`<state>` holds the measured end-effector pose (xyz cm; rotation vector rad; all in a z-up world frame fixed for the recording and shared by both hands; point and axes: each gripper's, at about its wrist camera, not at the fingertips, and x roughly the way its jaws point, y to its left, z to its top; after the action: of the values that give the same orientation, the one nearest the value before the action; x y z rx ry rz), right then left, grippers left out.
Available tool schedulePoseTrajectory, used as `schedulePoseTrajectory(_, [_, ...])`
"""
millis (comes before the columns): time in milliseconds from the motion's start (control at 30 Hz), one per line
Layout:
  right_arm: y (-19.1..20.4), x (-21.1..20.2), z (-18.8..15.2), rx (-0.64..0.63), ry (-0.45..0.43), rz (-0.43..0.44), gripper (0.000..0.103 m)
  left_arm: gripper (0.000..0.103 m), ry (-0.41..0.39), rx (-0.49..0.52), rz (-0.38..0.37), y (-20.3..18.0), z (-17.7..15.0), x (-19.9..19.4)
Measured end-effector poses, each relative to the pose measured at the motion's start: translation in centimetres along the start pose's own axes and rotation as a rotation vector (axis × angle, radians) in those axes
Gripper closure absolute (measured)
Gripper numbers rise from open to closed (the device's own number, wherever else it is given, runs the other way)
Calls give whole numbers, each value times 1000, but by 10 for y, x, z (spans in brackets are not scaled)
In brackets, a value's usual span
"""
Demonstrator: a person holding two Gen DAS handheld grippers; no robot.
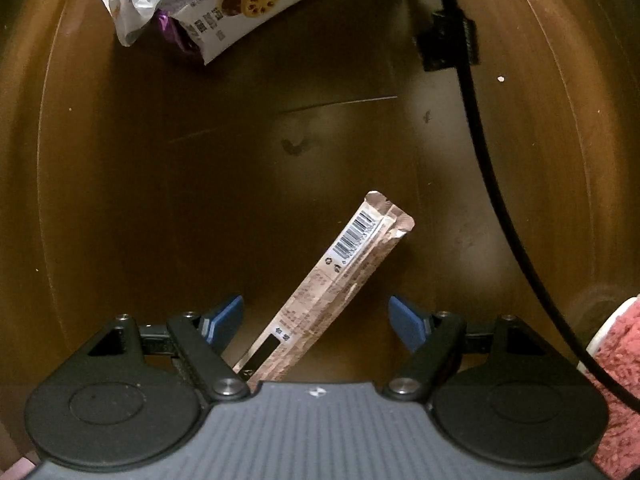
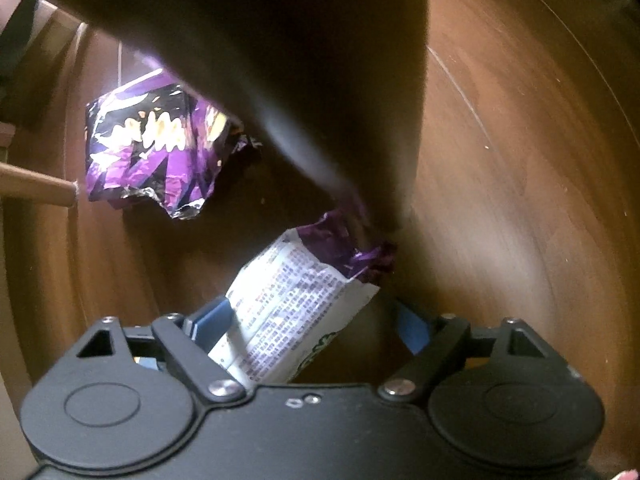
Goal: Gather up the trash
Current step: 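Grasp brown snack stick with left tool while right tool grasps white wrapper, then lift brown stick in left tool while right tool lifts wrapper to wastebasket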
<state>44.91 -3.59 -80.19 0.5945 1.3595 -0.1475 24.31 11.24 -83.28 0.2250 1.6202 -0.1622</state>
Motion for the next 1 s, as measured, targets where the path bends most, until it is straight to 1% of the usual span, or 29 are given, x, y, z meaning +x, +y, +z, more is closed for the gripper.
schedulePoseTrajectory(33, [-1,-1,0,-3,0,18,24,30,0,-7,-14,2,0,1])
schedulePoseTrajectory(67, [0,3,1,-3,3,33,29,40,2,-17,-34,3,-1,0])
schedulePoseTrajectory(100, [0,3,2,-2,8,45,34,42,9,-27,-48,5,-1,-1])
schedulePoseTrajectory(133, [-1,3,2,1,10,66,39,47,12,-29,-48,5,-1,-2])
schedulePoseTrajectory(200, [-1,3,2,7,15,80,43,54,17,-38,-49,5,0,-3])
schedulePoseTrajectory(233, [-1,3,2,9,16,89,45,59,19,-44,-51,7,2,-4])
schedulePoseTrajectory(267, [-3,1,3,13,14,103,55,70,16,-46,-51,6,3,-5])
schedulePoseTrajectory(300, [-5,-1,3,18,13,117,65,72,15,-38,-51,6,4,-7])
schedulePoseTrajectory(333, [-6,-3,3,23,13,126,68,73,16,-29,-49,5,5,-7])
schedulePoseTrajectory(367, [-9,-6,4,30,10,141,80,74,14,-20,-46,4,5,-8])
schedulePoseTrajectory(400, [-11,-8,5,34,5,155,90,75,13,-13,-41,3,5,-8])
schedulePoseTrajectory(467, [-15,-12,6,39,5,166,95,77,17,-22,-37,2,6,-9])
schedulePoseTrajectory(567, [-22,-16,8,47,9,169,96,78,27,-78,-32,0,6,-10])
schedulePoseTrajectory(633, [-22,-15,8,71,27,181,87,78,28,-107,-34,5,5,-11])
schedulePoseTrajectory(667, [-21,-15,8,77,25,175,77,78,25,-115,-32,8,4,-11])
schedulePoseTrajectory(733, [-21,-15,7,88,35,184,74,78,25,-128,-31,13,1,-14])
schedulePoseTrajectory(767, [-19,-15,6,93,40,184,68,78,27,-134,-32,14,1,-15])
schedulePoseTrajectory(800, [-16,-12,5,97,40,174,50,78,29,-138,-29,16,0,-16])
schedulePoseTrajectory(833, [-12,-11,4,98,32,154,37,78,30,-142,-27,17,0,-16])
schedulePoseTrajectory(867, [-7,-11,2,98,14,130,18,78,32,-150,-26,19,0,-17])
schedulePoseTrajectory(900, [-2,-8,1,101,2,123,15,78,35,-161,-26,20,0,-16])
schedulePoseTrajectory(933, [3,-4,0,104,5,121,16,78,37,-170,-26,19,3,-14])
schedulePoseTrajectory(967, [10,3,-2,106,13,102,16,78,38,-180,-24,21,3,-14])
schedulePoseTrajectory(1000, [16,7,-3,113,13,65,16,78,39,-190,-23,18,4,-17])
